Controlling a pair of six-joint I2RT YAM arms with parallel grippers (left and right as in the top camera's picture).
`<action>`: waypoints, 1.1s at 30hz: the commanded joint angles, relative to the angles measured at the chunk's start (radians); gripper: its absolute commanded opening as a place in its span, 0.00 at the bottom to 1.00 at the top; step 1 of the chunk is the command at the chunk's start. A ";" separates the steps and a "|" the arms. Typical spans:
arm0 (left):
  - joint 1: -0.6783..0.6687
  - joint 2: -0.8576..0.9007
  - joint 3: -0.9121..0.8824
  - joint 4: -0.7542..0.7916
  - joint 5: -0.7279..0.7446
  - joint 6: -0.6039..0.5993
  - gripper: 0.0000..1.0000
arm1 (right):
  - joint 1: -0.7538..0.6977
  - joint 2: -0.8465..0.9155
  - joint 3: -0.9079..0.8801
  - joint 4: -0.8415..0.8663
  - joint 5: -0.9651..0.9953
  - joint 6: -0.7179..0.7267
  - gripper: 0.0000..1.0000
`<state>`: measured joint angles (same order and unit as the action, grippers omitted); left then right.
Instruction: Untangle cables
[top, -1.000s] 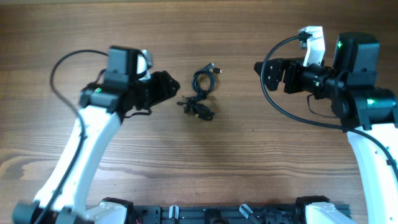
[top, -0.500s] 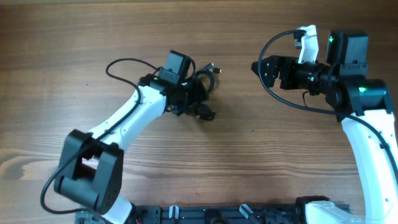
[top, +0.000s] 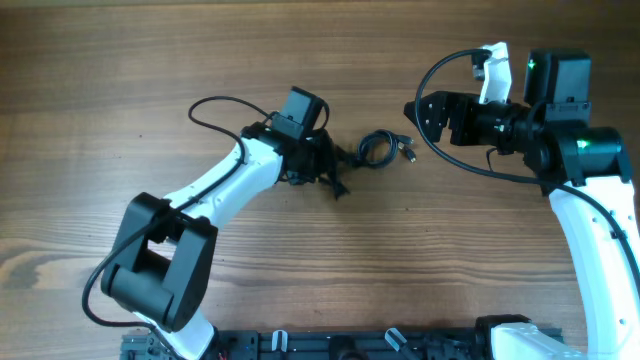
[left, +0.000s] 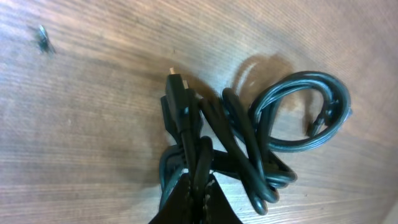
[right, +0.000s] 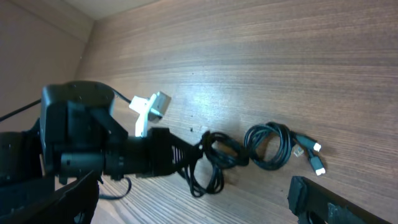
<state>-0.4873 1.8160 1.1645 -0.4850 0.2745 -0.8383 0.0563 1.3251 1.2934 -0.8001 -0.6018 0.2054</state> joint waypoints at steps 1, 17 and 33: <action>0.110 -0.051 0.005 0.061 0.236 0.132 0.04 | 0.013 0.011 0.021 0.000 -0.010 0.003 1.00; 0.389 -0.077 0.005 0.127 0.917 0.159 0.04 | 0.349 0.175 0.021 0.174 -0.050 0.027 0.54; 0.388 -0.077 0.005 0.138 0.817 -0.098 0.04 | 0.475 0.333 0.021 0.292 0.027 0.192 0.34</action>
<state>-0.1043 1.7687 1.1645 -0.3538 1.0756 -0.9272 0.5171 1.6234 1.2949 -0.5144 -0.6189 0.3790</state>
